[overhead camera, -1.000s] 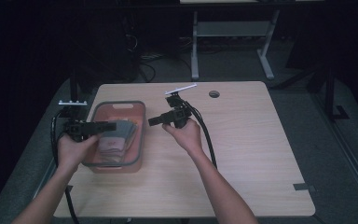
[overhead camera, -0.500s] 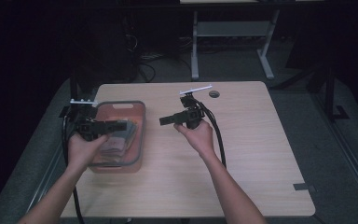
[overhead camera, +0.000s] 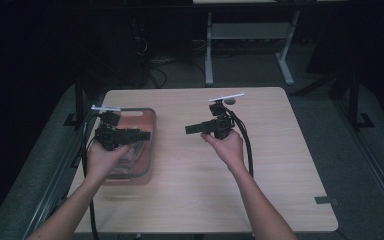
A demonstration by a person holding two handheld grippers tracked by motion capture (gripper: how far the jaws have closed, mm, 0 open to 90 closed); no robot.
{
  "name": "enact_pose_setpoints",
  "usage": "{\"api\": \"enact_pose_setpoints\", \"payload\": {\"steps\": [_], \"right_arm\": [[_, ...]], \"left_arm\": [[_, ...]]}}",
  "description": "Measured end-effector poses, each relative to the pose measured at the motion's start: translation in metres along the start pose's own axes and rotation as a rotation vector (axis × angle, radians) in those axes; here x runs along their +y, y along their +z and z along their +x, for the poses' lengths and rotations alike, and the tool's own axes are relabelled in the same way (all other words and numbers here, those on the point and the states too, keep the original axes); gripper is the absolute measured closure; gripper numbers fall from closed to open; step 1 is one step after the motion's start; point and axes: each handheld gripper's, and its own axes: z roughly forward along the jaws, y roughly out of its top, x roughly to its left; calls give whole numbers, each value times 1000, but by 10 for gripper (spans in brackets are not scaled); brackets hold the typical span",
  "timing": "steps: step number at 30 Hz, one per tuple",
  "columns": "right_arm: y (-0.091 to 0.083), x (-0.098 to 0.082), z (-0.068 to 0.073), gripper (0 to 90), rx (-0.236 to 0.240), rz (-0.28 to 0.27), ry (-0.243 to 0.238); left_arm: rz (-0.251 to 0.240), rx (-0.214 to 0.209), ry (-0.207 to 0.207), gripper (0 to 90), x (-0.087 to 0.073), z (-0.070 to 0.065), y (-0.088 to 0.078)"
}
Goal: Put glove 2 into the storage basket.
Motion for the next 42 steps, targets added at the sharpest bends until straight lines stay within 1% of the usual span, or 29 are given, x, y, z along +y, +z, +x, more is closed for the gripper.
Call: {"api": "enact_pose_setpoints", "payload": {"steps": [7, 10, 12, 17, 23, 25, 27, 30, 31, 37, 42], "right_arm": [[-14, -5, -9, 489, -14, -8, 13], [-20, -7, -13, 487, -18, -13, 17], [-23, -8, -15, 486, -17, -15, 23], [-30, -12, -21, 482, -25, -18, 36], [-37, -16, -27, 471, -35, -26, 45], [-40, -17, -29, 466, -40, -29, 43], [-42, -18, -31, 453, -43, -32, 51], [-47, -20, -34, 437, -51, -36, 50], [-48, -21, -34, 434, -54, -34, 59], [-55, -28, -41, 412, -71, -28, 67], [-60, -34, -48, 402, -79, -37, 80]], "left_arm": [[11, -27, 18, 356, 1, -11, 11], [17, -29, 24, 343, 2, -16, 16], [20, -23, 33, 318, 2, -18, 19], [25, -34, 42, 283, 3, -24, 25], [28, -39, 48, 262, 3, -29, 30], [30, -45, 52, 252, 3, -31, 32], [28, -50, 54, 246, 3, -33, 34], [33, -58, 63, 242, 3, -37, 37], [35, -59, 66, 242, 3, -38, 38], [38, -78, 75, 241, 3, -46, 45], [44, -95, 87, 241, 1, -54, 50]]}}
